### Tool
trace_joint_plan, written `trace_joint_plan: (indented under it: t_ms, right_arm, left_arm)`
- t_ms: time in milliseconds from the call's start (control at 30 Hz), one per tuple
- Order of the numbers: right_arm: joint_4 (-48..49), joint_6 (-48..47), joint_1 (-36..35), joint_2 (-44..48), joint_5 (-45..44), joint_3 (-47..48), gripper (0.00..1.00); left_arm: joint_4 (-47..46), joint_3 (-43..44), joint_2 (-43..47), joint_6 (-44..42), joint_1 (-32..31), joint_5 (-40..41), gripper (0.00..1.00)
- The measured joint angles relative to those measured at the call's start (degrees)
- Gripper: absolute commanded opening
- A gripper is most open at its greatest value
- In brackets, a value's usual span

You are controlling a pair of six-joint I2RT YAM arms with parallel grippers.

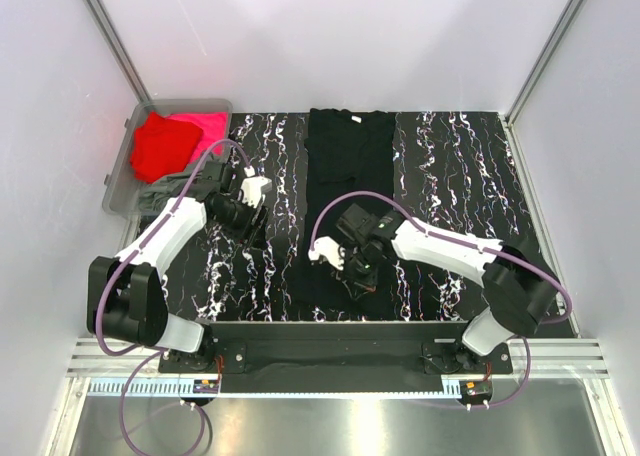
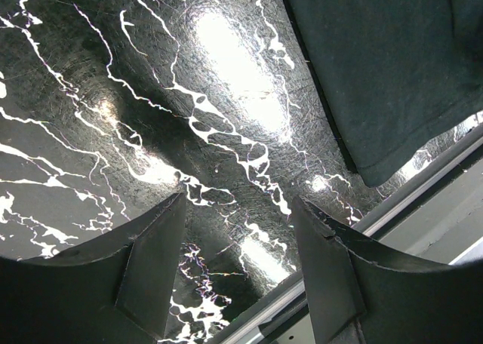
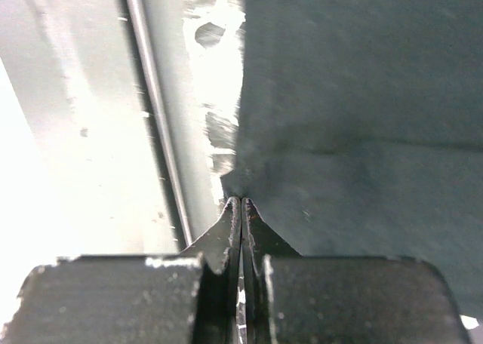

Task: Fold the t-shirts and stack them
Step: Fold the tshirt

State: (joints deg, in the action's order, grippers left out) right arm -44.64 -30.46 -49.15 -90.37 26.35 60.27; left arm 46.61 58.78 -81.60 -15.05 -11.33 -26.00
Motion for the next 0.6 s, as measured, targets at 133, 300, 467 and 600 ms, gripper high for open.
trace_joint_plan:
  t_ms: [133,300,467,600]
  right_arm:
    - [-1.11,-0.17,-2.19,-1.66,2.32,1.79,0.31]
    - [-1.05,0.39,-2.6,-2.19,2.58,3.69,0.32]
    - [-0.68,2.86,-0.87,4.04,-1.29,3.39,0.37]
    - [3.76,5.46,7.58,15.26,-5.68,-1.7,0.59]
  left_arm:
    - [0.04,0.0,0.83,-0.39,0.0,0.09,0.68]
    - [0.48,0.13,2.1,-1.25,0.0,0.22,0.85]
    - [2.14,3.74,2.14,-0.37,0.0,-1.4,0.99]
    - [2.58,8.13,1.68,2.64,-0.74,-6.73,0.99]
